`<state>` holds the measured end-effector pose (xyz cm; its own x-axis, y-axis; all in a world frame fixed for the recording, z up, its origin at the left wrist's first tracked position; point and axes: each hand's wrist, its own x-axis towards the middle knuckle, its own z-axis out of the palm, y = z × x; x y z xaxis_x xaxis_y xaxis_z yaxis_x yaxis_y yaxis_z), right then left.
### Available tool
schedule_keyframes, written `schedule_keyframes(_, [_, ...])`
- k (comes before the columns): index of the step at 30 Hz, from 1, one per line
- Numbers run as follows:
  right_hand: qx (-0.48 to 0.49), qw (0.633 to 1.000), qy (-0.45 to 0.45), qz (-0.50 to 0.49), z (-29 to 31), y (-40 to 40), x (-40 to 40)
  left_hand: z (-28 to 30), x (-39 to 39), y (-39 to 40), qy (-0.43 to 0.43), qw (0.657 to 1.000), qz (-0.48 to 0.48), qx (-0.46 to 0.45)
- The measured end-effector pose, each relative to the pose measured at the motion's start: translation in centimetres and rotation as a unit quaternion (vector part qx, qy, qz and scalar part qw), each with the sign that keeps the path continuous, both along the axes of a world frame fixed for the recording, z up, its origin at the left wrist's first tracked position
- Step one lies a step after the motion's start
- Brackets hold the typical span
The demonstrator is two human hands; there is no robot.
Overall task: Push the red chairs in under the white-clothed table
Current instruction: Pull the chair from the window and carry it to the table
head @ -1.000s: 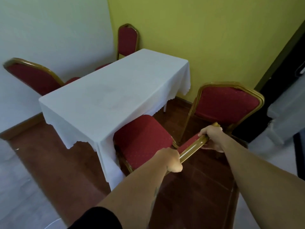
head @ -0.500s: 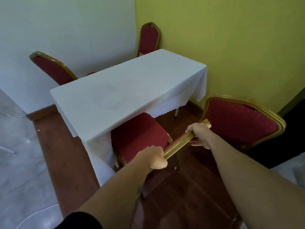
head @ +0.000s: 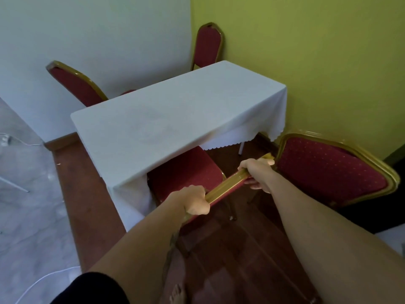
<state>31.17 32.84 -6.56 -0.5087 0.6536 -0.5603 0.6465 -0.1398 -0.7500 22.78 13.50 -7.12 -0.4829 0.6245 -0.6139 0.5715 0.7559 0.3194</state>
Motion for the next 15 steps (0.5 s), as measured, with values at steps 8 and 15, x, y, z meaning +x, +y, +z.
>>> schedule_keyframes(8, [-0.025, 0.986, -0.086, 0.140, 2.6, 2.6, 1.3, 0.6, -2.4, -0.5, -0.026, 0.998, -0.040, -0.036])
schedule_keyframes(15, [0.103, 0.983, -0.120, 0.095, 5.1, 7.8, 5.0, 5.2, -5.3, 5.7, -0.013, 0.986, -0.130, 0.109])
